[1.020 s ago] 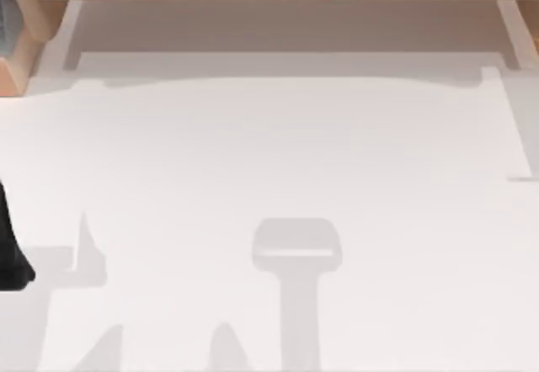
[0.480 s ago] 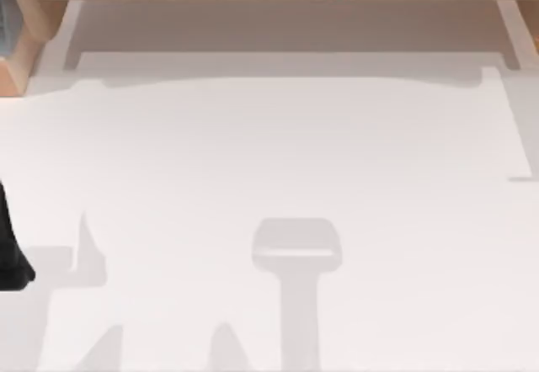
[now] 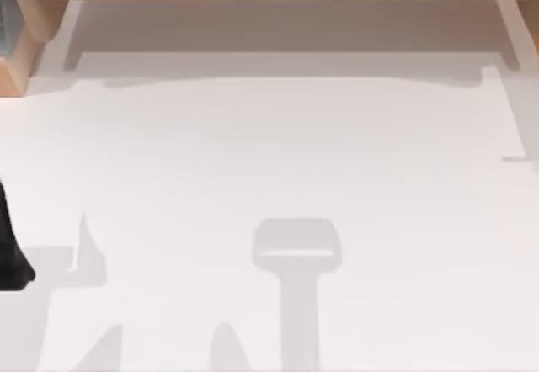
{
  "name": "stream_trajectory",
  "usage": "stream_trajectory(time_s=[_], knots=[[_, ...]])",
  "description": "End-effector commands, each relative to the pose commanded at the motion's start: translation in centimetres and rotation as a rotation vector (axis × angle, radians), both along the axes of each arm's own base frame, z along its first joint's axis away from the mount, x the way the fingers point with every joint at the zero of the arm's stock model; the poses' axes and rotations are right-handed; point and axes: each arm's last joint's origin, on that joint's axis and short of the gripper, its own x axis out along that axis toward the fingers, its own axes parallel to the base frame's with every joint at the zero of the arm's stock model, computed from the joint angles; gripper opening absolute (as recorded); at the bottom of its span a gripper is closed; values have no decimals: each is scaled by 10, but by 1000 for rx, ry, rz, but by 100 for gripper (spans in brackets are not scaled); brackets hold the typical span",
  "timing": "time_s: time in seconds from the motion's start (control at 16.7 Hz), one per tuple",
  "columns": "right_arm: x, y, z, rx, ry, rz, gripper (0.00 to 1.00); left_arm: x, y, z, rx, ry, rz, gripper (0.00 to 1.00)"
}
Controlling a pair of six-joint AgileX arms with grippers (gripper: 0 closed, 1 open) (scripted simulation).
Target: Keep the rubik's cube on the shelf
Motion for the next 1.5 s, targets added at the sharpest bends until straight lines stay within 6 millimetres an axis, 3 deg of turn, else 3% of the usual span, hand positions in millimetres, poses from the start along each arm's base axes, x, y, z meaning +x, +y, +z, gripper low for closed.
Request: stream_trajectory(time_s=[0.24,0.6,1.02,1.32,1.5], knots=[[32,2,0,1,1,0,0,0,0,0,0,0,0,100],[35,0,-1,5,7,-5,0,0,0,0,0,0,0,100],[92,-1,0,3,1,-5,0,0,0,0,0,0,0,100],[92,-2,0,7,6,-9,0,0,0,0,0,0,0,100],[109,-3,-3,7,11,-10,0,0,0,0,0,0,0,100]])
